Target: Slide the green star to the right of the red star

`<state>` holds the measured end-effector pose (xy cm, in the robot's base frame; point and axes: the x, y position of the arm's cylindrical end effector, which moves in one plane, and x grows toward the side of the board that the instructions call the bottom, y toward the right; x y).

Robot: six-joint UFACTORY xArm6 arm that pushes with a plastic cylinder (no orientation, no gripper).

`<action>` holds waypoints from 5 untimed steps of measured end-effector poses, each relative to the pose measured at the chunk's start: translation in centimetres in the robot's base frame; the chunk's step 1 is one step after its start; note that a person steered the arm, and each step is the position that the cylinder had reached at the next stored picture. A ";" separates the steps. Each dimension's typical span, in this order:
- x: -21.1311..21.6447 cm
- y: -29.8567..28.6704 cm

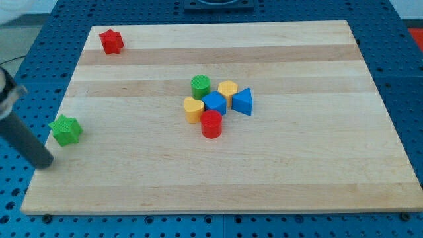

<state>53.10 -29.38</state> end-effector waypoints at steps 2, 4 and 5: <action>-11.6 6.5; -8.9 9.1; -14.0 10.1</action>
<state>39.06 -19.30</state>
